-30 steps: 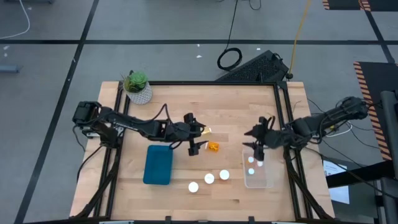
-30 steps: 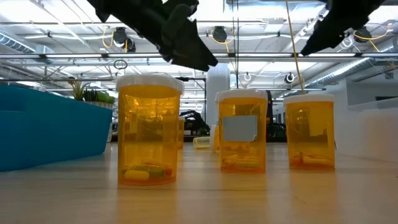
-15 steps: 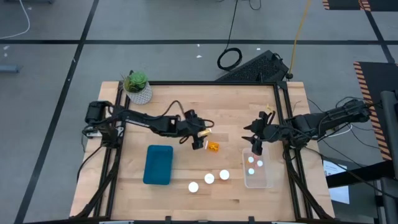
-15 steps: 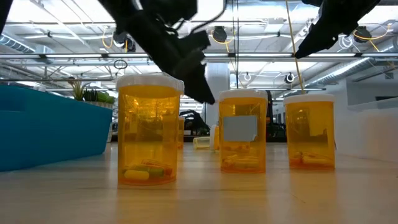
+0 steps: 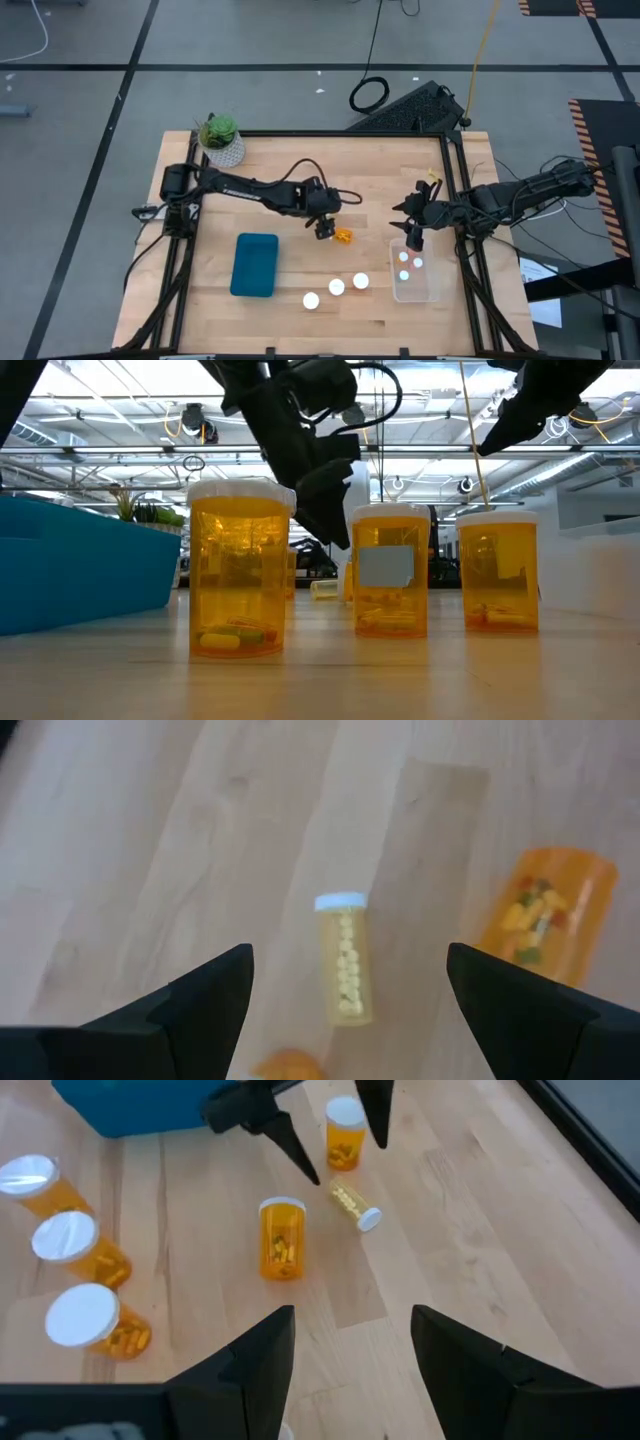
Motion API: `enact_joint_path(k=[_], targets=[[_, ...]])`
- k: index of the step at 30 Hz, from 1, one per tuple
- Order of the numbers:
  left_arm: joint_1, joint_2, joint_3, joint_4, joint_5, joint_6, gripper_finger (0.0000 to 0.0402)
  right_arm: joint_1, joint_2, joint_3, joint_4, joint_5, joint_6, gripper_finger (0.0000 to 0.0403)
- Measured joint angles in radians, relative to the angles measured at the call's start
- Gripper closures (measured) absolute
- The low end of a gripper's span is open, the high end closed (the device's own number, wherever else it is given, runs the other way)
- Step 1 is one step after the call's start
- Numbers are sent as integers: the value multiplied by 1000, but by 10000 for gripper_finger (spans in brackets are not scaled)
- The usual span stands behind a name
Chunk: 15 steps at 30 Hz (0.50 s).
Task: Pick and place medicine bottles into bin by pill shape (circle, oval)
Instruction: Put the yellow bottled tablet into the transparent bin
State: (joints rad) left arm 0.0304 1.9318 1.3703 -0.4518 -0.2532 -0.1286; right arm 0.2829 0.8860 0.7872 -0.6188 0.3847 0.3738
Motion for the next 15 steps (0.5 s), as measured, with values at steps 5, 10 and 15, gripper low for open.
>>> enact_joint_path(k=[5, 10, 15], targets=[[22, 1, -2, -3, -4, 18, 67, 0, 0, 0, 3, 0, 7, 206], [30, 48, -4, 11, -7, 82, 67, 0, 0, 0, 10, -13, 34, 206], [19, 63, -4, 29, -29, 122, 67, 0, 0, 0, 13, -21, 15, 206]])
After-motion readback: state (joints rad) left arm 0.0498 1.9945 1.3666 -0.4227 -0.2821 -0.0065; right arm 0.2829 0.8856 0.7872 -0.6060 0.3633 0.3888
